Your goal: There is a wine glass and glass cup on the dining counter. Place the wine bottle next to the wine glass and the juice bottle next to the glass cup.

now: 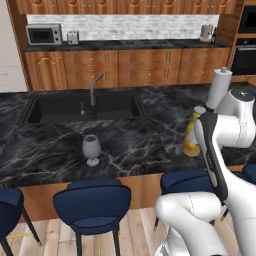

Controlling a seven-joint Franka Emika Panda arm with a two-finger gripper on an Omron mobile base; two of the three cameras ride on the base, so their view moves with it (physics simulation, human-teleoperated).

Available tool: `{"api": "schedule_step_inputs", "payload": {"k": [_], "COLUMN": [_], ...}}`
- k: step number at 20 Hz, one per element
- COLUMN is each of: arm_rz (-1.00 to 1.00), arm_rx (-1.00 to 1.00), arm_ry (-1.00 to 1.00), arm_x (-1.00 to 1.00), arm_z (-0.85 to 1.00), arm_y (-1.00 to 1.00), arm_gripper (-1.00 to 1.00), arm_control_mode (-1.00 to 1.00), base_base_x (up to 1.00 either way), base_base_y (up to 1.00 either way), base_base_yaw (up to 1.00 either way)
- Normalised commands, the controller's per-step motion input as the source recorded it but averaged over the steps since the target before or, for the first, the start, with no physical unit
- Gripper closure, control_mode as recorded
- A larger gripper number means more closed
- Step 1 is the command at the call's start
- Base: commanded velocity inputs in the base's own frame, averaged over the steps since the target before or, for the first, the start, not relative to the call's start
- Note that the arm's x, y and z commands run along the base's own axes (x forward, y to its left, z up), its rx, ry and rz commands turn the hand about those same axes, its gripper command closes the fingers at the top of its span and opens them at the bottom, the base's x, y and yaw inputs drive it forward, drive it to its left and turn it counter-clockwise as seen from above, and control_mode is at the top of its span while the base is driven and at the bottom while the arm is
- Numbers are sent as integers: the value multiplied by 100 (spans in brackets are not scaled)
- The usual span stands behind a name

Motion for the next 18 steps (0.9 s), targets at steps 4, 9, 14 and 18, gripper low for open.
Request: {"api": "schedule_step_inputs", "payload": {"k": [4, 9, 14, 18], "arm_rz": [0, 0, 0, 0], "arm_rx": [0, 0, 0, 0], "arm_ry": [0, 0, 0, 0], "arm_x": [0, 0, 0, 0], "arm_z": [0, 0, 0, 0], "arm_y": [0, 0, 0, 0], "arm_gripper": [-100, -100, -100, -100], "arm_control_mode": [100, 100, 100, 100], "base_base_x": [-65, -69, -51, -7], "base_base_y": [0, 0, -7, 2], "base_base_yaw": [0, 0, -27, -80]}}
